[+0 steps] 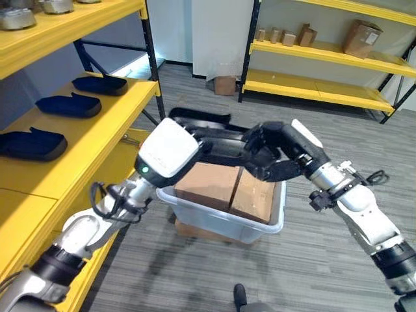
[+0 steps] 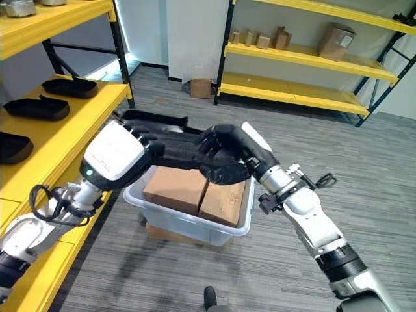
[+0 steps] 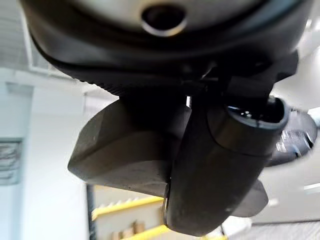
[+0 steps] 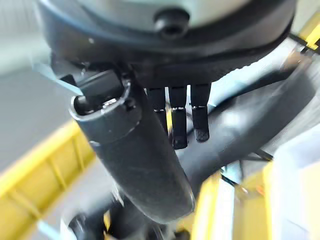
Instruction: Move parts from the plastic box to the shelf.
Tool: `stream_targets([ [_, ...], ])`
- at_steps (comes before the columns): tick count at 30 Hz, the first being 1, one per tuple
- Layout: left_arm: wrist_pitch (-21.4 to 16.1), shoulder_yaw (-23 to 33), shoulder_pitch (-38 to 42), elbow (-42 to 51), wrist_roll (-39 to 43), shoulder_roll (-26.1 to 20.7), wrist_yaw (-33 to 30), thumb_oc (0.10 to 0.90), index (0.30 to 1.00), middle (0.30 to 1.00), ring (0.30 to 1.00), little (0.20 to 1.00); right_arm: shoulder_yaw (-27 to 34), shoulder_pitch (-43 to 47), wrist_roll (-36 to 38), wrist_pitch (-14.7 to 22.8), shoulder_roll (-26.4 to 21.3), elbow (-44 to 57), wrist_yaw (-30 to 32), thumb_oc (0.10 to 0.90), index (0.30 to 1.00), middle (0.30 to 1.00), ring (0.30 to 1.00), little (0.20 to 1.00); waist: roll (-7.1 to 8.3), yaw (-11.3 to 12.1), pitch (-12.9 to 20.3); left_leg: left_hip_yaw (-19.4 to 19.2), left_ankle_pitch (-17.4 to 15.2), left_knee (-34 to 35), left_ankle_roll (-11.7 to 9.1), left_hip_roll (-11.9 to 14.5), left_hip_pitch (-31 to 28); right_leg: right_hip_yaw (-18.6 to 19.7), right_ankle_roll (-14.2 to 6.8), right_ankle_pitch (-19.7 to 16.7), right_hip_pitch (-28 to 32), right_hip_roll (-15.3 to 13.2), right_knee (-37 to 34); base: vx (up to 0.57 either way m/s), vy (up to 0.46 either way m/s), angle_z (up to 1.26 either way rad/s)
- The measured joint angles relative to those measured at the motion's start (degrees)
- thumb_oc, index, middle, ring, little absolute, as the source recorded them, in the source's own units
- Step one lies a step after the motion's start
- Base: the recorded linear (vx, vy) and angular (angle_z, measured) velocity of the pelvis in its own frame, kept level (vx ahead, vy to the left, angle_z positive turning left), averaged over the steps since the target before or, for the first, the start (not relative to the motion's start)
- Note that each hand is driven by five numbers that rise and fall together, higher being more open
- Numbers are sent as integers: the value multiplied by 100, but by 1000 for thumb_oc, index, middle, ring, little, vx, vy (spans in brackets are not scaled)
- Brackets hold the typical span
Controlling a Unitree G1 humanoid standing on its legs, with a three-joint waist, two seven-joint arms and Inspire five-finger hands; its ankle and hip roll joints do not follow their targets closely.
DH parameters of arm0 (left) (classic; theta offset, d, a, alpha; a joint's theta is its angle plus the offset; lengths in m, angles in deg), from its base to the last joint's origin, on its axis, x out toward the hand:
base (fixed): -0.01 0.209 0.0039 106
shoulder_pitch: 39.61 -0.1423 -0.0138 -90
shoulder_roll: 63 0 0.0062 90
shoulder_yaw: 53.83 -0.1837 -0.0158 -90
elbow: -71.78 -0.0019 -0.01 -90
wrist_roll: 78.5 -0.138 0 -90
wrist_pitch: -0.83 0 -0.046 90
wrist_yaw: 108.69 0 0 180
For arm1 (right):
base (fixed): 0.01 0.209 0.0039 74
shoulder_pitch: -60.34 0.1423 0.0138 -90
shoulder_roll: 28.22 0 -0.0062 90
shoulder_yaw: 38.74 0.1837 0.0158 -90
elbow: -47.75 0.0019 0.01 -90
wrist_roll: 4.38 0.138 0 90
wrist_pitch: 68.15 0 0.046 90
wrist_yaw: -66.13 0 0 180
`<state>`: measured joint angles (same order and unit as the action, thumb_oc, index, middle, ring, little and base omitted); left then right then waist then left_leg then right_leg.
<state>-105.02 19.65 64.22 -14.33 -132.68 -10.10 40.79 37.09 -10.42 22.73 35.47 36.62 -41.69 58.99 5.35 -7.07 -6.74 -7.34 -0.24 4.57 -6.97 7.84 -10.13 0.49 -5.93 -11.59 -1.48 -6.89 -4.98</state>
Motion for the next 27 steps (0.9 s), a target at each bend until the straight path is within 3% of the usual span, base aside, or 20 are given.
stream_targets([
  [10, 39, 720, -1317, -171, 19, 131, 5, 400, 300, 300, 300, 300, 428, -639, 463, 2, 452, 222, 186, 900, 1000, 1000, 1000, 1000, -157, 111, 45, 41, -22, 3, 38, -5, 19, -29, -37, 48, -1, -65, -3, 0, 0, 0],
  [19, 83, 1078, -1383, -165, 431, 582, 3, 400, 300, 300, 300, 300, 477, -806, 475, 0, 490, 388, 187, 900, 1000, 1000, 1000, 1000, -267, 133, 73, 119, 1, 0, 4, -8, 64, -109, -24, 46, 1, -63, -2, -5, -5, 4],
  [27, 98, 1607, -1745, -152, 599, 1059, -2, 400, 300, 300, 300, 300, 943, -1079, 473, 2, 807, 390, 311, 900, 1000, 1000, 1000, 1000, -272, 118, 73, 120, -2, 0, 8, -9, 63, -107, -28, 51, -1, -57, -3, 0, 0, 0],
])
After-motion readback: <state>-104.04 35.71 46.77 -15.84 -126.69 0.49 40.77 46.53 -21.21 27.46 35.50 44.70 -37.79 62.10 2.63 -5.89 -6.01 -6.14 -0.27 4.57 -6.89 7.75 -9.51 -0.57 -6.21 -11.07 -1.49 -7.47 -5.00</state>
